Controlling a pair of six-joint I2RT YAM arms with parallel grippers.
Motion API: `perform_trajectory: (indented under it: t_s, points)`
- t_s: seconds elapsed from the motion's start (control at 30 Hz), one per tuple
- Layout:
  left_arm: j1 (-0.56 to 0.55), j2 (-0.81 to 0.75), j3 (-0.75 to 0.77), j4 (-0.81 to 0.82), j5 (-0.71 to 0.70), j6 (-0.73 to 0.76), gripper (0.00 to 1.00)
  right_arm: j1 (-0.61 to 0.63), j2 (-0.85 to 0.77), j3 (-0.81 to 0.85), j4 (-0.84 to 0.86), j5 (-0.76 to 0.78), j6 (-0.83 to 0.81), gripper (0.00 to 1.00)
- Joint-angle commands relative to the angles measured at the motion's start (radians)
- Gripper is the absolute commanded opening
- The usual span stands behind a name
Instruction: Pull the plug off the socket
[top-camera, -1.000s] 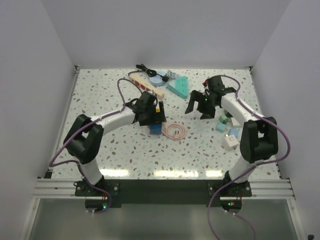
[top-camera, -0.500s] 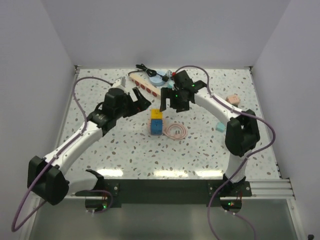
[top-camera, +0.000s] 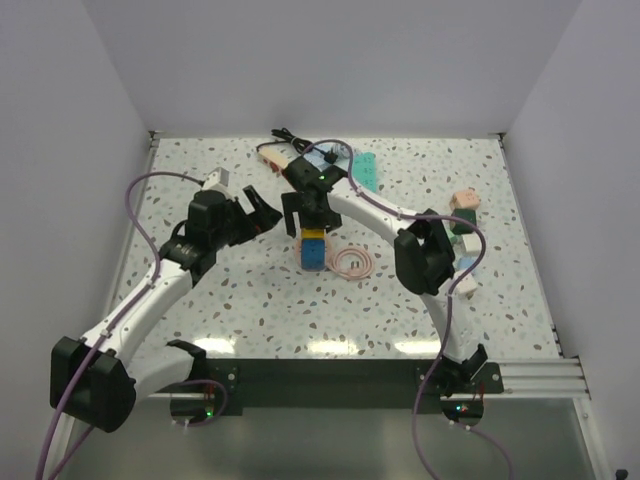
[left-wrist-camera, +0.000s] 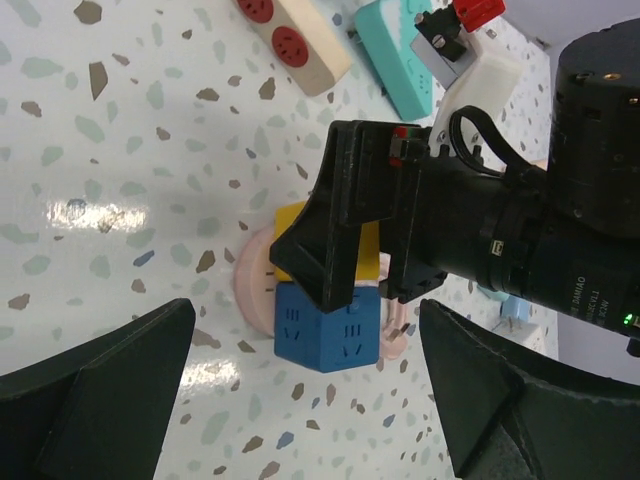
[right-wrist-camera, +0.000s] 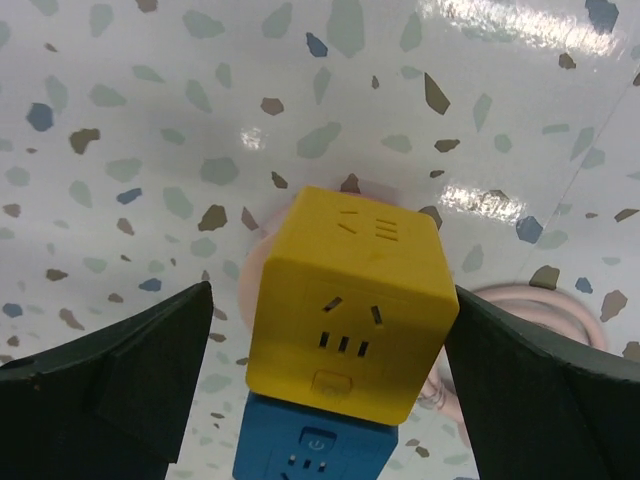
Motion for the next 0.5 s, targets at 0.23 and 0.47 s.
perform_trajectory:
  t_s: [0.23,0.47]
  points:
    - [0.021,0.02,-0.086,0.088,0.044,0.006,1.0,0.008,-0.001,-0.051,-0.008,0.061,0.046,0.69]
    - [0.021,0.078,-0.127,0.135,0.084,0.033,1.0,0.006,-0.016,-0.085,0.049,-0.024,0.02,0.27]
